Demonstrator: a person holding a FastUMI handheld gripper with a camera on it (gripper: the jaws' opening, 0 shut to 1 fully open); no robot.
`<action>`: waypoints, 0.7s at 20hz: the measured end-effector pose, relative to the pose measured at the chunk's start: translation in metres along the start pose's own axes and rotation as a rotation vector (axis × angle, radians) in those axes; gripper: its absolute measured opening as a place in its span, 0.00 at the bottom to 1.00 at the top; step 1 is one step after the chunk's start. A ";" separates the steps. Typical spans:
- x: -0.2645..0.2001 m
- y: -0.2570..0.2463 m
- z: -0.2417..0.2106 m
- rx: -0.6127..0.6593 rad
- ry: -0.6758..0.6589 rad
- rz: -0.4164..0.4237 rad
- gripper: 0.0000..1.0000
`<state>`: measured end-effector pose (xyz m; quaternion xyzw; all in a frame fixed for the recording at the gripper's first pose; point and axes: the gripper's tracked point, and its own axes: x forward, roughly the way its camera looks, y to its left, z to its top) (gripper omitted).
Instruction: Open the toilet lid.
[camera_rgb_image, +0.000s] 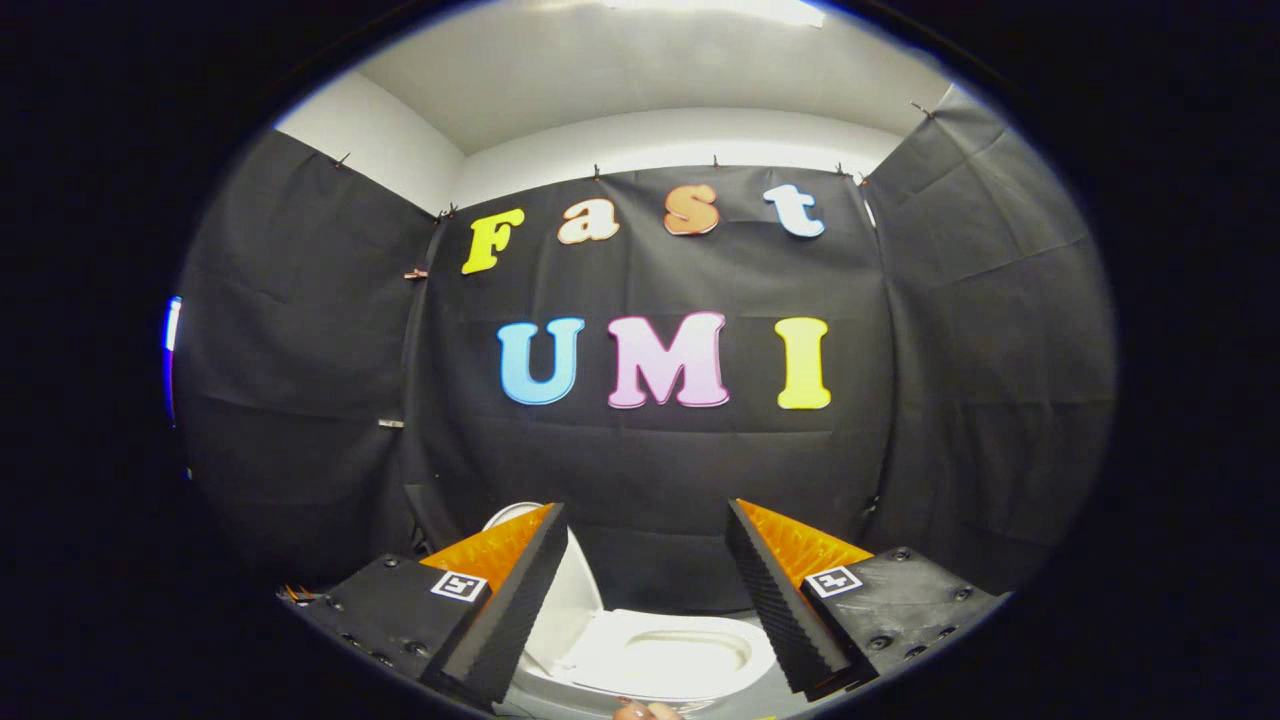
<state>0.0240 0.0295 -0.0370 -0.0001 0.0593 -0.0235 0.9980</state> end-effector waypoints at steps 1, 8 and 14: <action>-0.008 -0.013 0.003 -0.017 -0.003 -0.018 0.99; -0.050 -0.081 0.023 -0.024 -0.059 -0.122 0.99; -0.055 -0.113 0.029 -0.022 -0.058 -0.148 0.99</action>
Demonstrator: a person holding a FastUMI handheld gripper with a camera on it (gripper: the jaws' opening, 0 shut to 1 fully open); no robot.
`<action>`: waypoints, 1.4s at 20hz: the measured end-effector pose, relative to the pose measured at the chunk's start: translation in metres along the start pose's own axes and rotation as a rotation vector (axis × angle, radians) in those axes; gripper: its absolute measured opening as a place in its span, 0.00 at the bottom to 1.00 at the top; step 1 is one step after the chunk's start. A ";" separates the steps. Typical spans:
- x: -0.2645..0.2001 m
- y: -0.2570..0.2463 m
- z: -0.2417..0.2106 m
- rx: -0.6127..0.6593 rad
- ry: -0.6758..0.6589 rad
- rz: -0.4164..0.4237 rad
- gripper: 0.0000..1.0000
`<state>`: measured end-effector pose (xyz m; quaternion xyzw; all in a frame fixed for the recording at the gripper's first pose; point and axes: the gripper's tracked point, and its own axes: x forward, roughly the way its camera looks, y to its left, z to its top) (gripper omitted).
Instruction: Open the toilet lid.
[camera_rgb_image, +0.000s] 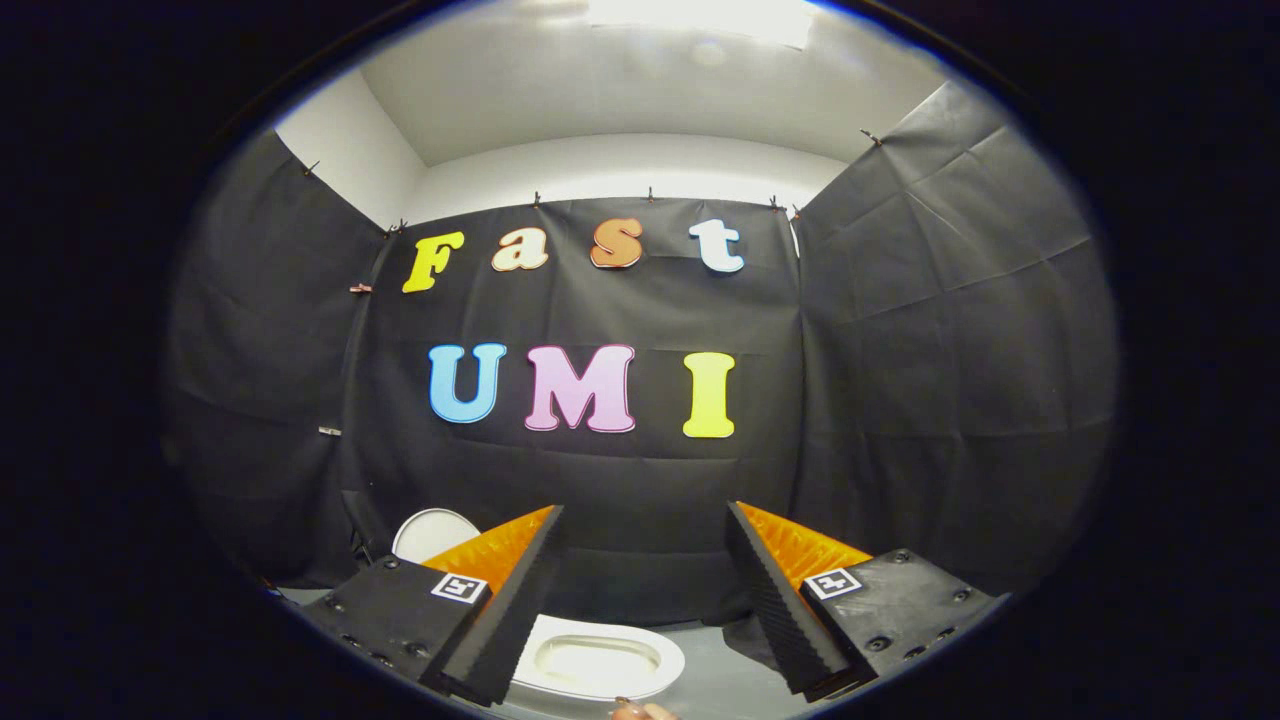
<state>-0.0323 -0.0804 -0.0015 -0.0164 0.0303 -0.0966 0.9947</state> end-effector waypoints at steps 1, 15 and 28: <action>0.000 -0.004 -0.001 -0.003 0.002 -0.004 0.99; 0.013 -0.028 -0.013 0.045 0.048 -0.025 0.99; 0.015 -0.029 -0.016 0.042 0.056 -0.026 0.99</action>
